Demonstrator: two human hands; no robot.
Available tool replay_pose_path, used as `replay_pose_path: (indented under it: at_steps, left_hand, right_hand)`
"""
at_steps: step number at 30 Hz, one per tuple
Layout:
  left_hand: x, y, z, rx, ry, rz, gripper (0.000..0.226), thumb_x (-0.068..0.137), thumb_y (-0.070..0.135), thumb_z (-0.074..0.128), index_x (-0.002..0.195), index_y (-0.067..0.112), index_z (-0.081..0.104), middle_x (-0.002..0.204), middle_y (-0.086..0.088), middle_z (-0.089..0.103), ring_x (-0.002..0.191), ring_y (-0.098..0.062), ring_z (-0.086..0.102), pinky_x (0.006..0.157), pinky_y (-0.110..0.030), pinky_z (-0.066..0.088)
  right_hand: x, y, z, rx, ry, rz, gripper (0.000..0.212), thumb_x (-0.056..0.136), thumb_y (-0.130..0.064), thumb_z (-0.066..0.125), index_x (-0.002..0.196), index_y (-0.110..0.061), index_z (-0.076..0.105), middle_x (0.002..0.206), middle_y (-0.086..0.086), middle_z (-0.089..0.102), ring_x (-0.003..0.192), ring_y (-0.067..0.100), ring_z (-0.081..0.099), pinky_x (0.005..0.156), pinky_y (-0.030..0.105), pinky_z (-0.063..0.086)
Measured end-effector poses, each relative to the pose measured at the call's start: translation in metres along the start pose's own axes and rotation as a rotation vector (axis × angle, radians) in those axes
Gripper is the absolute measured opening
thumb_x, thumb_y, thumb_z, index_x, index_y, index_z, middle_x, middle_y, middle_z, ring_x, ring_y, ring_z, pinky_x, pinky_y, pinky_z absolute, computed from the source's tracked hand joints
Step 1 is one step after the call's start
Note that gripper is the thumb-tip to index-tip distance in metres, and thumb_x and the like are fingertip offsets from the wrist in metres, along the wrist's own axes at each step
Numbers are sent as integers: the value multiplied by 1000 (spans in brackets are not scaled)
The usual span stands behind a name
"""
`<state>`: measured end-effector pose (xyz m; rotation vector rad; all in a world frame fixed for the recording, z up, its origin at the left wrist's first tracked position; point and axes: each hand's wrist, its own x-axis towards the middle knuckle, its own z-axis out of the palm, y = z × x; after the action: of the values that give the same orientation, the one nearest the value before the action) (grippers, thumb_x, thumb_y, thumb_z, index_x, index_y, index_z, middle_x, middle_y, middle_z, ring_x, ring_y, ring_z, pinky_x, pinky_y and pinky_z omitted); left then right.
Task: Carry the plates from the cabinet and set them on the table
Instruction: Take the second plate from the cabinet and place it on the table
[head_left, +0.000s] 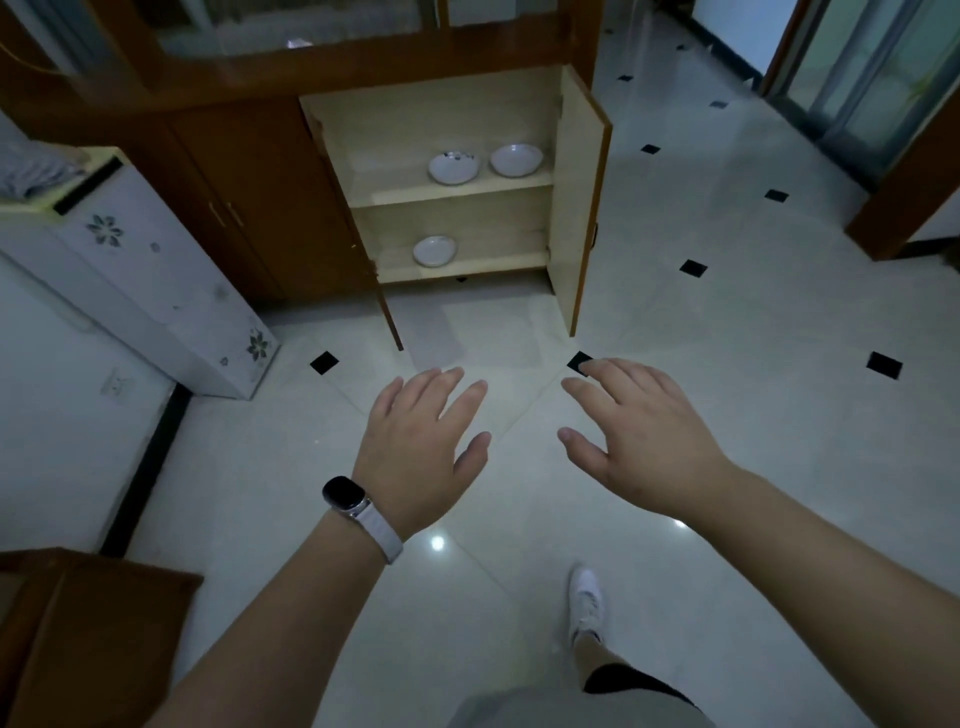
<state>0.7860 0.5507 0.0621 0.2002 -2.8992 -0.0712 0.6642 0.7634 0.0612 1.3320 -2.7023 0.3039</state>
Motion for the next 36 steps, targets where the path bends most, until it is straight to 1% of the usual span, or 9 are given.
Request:
replay_pose_path:
  at_steps: [7,10,13,15,19,24,31,33,36]
  left_hand:
    - [139,15,23,26,-7,3,47,89,39,55,129,17,58,131,-10,61,122,-31,54,103,-52,38]
    - [185,20,31,18,-1,16,46,89,38,60,130,16,58,131,-11,60,122,-32,53,103,-52,37]
    - [218,15,34,15,-4,9,47,89,40,53,129,16,58,130,-10,61,122,-31,53,102,-51,39]
    - [236,6,36,14,-23,-9,49,89,43,47,128,16,59,130,-10,61,121,-31,54,102,-51,39]
    - [271,-20,50,15,-32,-13,50,89,42,48,132,17,55,131,-10,60,121,-31,54,103,-50,38]
    - [323,-62,78,-21,-45,-3,51,88,41,50,132,16,55,129,-12,61,117,-33,56,98,-51,43]
    - [415,-155,106,-91,-66,-6,51,87,41,49,129,13,59,125,-13,62,111,-35,58,94,-47,45]
    - [441,-184,111,-111,-64,0,53,86,41,47,129,13,59,125,-13,62,110,-35,57,94,-48,45]
    - [475,-226,117,-132,-47,6,52,86,41,48,130,14,58,126,-13,60,112,-34,55,95,-49,44]
  right_hand:
    - [91,109,-10,24,-12,12,53,91,-50,42,124,-13,61,126,11,61,119,33,54,100,45,40]
    - [125,148,-14,10,-35,23,50,93,-49,48,127,-14,59,130,11,59,124,32,50,104,45,37]
    - [154,169,-14,29,-30,32,48,92,-47,53,126,-14,59,131,11,59,124,32,51,104,45,36]
    - [172,176,-11,48,-26,29,47,91,-46,55,125,-13,60,129,11,60,122,32,52,103,45,38]
    - [210,189,0,65,-59,41,47,91,-43,58,126,-13,60,129,12,60,122,32,53,104,47,39]
    - [269,202,22,56,-89,72,50,92,-47,49,127,-13,60,129,12,60,123,32,52,103,45,38]
    - [388,193,45,51,-114,121,52,89,-48,45,122,-11,63,123,12,63,116,34,56,98,46,43]
    - [425,187,48,44,-131,115,51,89,-47,49,122,-10,63,125,13,62,117,35,56,98,47,43]
    - [480,177,50,26,-158,119,55,90,-50,42,125,-11,61,129,13,60,120,34,53,101,46,40]
